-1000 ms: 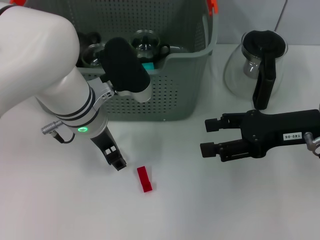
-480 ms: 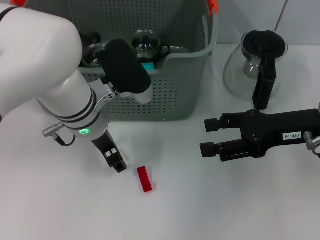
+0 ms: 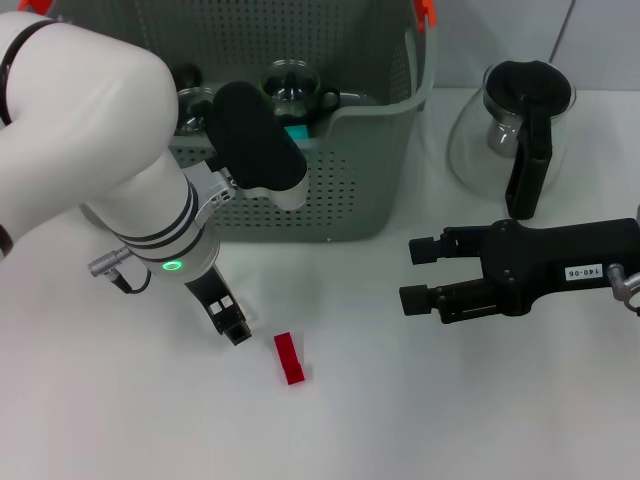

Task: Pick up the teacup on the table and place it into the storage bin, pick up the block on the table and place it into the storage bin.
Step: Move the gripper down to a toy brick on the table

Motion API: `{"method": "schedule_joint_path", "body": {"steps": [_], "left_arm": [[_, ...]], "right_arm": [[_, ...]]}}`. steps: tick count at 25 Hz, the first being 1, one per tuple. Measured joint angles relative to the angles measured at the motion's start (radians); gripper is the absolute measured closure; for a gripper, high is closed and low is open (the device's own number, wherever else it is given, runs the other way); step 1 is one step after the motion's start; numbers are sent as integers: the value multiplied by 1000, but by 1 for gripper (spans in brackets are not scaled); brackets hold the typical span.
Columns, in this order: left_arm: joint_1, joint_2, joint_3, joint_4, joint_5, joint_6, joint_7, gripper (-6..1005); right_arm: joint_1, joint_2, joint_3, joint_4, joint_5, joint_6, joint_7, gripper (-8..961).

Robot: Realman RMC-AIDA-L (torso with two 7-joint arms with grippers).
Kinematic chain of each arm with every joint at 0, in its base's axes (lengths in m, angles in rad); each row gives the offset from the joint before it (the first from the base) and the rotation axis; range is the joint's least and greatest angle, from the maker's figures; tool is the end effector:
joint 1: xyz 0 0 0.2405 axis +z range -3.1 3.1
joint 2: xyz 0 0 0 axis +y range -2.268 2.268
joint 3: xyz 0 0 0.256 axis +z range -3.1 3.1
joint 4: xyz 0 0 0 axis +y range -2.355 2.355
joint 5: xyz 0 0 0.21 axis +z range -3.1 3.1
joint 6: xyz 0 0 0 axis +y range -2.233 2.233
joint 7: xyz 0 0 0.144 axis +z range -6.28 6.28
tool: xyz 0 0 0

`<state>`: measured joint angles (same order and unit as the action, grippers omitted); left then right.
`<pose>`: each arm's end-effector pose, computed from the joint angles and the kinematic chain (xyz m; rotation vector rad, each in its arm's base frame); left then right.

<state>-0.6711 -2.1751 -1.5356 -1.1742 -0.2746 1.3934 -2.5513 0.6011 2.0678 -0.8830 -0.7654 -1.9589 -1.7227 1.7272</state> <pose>-0.1837 0.3540 -0.0645 -2.5552 -0.5984 0.8347 0.2065 0.3288 -0.0025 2.9131 -0.7712 -0.6792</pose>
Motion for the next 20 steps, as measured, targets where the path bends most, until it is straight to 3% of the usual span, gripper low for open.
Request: {"method": "schedule_joint_path", "body": {"steps": [20], "left_arm": [[-4,-2,42,1,2,-4,-47,298]], "right_arm": [[-8,0,-4,0,1,0,-3,56]]}}
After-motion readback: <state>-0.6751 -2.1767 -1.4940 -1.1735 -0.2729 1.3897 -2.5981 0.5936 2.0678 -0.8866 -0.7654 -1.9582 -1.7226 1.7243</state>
